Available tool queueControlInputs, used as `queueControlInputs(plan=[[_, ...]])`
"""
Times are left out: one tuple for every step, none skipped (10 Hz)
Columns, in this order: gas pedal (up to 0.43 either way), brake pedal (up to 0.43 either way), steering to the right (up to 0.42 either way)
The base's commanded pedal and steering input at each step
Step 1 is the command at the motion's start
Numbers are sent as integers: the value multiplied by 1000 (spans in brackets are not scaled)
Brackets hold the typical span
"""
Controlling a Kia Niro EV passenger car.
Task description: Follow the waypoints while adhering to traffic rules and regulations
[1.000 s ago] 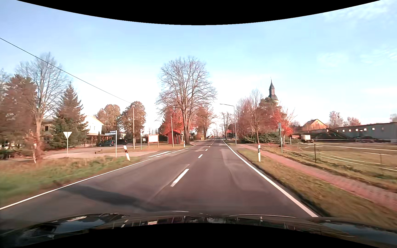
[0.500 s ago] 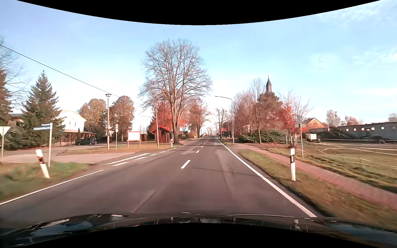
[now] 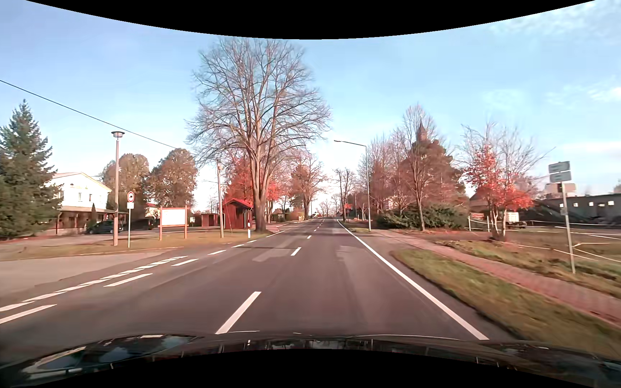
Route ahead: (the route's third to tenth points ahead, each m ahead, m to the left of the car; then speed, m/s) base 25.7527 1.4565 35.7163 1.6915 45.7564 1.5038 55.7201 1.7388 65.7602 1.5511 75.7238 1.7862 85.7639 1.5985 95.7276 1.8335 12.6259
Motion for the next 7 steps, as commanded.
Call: queueControlInputs(plan=[[130, 0, 1], [130, 0, 1], [130, 0, 1], [130, 0, 1], [130, 0, 1], [130, 0, 1], [130, 0, 1]])
